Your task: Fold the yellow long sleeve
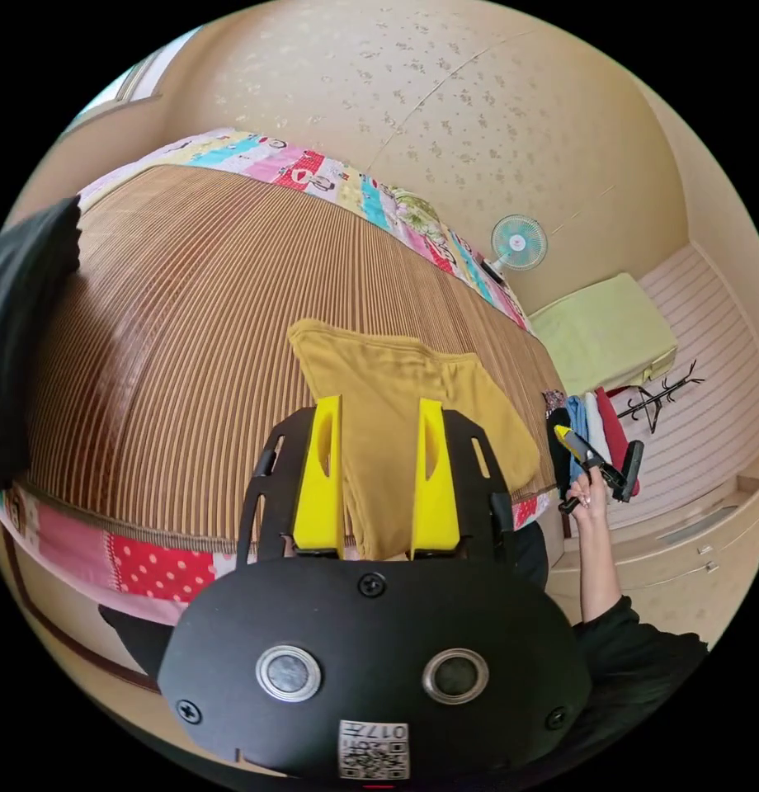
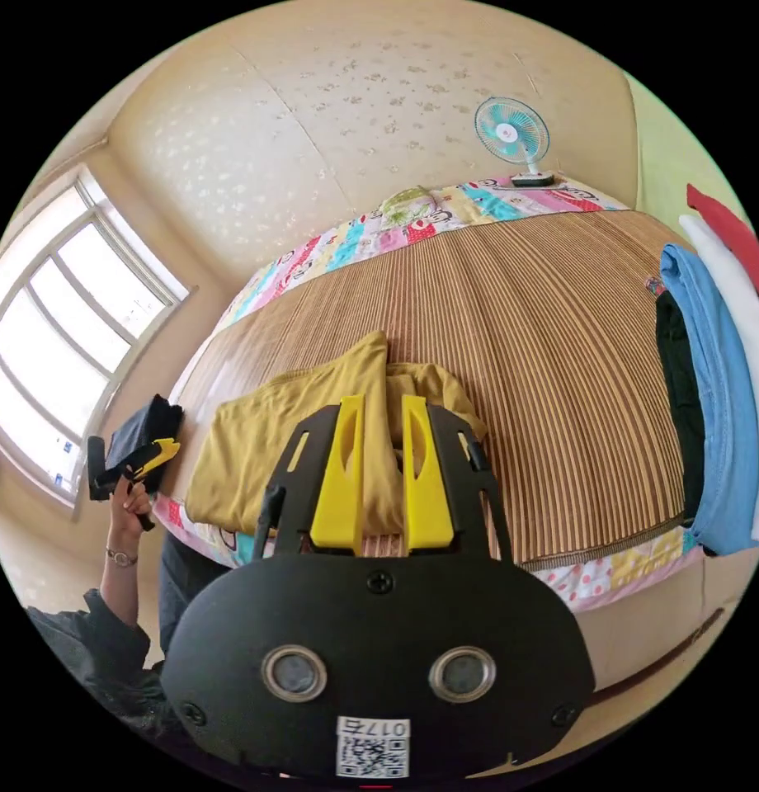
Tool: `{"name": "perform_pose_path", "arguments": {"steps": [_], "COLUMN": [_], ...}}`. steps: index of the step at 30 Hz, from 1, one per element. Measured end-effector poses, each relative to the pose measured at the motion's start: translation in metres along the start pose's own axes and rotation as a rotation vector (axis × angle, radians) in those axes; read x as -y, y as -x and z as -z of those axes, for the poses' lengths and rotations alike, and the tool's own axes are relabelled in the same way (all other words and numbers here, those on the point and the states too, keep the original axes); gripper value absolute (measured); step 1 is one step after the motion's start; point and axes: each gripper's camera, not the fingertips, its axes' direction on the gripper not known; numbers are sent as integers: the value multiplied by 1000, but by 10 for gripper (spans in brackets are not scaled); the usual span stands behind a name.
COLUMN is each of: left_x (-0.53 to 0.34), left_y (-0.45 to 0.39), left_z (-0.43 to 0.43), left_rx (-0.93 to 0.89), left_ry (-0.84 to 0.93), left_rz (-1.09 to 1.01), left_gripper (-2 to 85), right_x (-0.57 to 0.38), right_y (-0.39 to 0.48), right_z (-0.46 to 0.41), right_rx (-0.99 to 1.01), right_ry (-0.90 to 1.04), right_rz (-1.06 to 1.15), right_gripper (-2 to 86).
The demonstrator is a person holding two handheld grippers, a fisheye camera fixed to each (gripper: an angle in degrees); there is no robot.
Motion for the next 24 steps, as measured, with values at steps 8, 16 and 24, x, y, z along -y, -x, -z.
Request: {"name": "perform_pose_path", "arguments": {"steps": [8,16,24], "left_x": [-68,-82,-90], "left_y": [23,35,55], "left_z": [-37,-39,-32], "left_rx": [-84,-97,-109], "left_ry": [123,77,17], "left_rz": [90,8,56], "left_gripper": [108,31,78], "right_x": [-12,-100,-106], "right_y": [25,13,13], "right_z": [-14,49,63], "right_rx": [27,-89,-135], "right_ry": [74,-88,-81], "right_rz": [154,66,-24], "right_gripper": [48,30,49]}}
